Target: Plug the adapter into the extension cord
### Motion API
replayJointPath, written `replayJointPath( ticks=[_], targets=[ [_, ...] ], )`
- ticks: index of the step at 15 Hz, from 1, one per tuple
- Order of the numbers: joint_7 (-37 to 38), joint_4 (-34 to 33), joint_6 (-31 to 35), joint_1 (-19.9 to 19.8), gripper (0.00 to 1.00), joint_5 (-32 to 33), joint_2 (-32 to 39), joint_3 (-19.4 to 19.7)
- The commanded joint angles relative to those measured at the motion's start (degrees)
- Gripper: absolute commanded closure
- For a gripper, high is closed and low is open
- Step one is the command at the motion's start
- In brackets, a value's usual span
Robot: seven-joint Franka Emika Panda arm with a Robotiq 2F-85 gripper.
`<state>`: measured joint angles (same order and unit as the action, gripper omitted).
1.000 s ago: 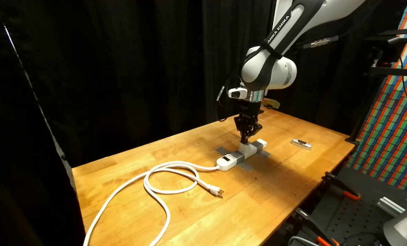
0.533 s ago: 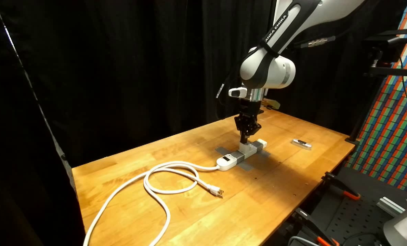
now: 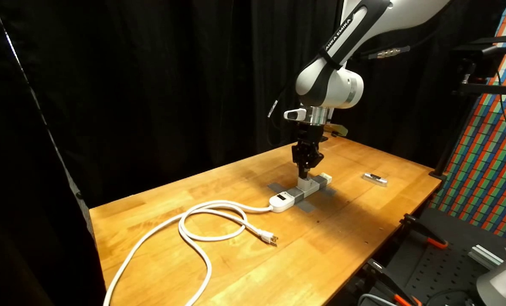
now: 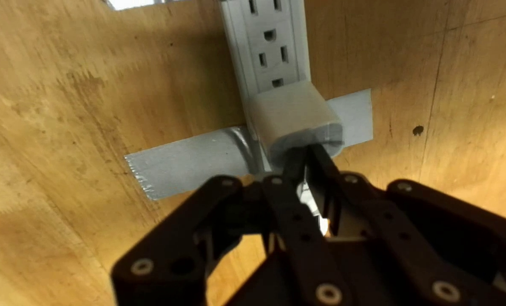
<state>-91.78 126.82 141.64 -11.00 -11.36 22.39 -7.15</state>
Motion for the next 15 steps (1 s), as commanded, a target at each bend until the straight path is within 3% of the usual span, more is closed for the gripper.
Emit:
replayJointPath(
  ticks=[1, 10, 12, 15],
  targets=[
    [-2.4, -1.8, -1.5, -1.3, 0.89, -1.9, 4.5, 0.2],
    [-1.7, -3.6, -3.8, -1.5, 0.89, -3.0, 2.8, 0.7],
    [-1.1, -3.5, -3.6, -1.4, 0.64, -3.3, 0.7, 0.5],
    [-0.8, -3.3, -2.0, -1.1, 0.42, -3.7, -2.6, 0.2]
  ],
)
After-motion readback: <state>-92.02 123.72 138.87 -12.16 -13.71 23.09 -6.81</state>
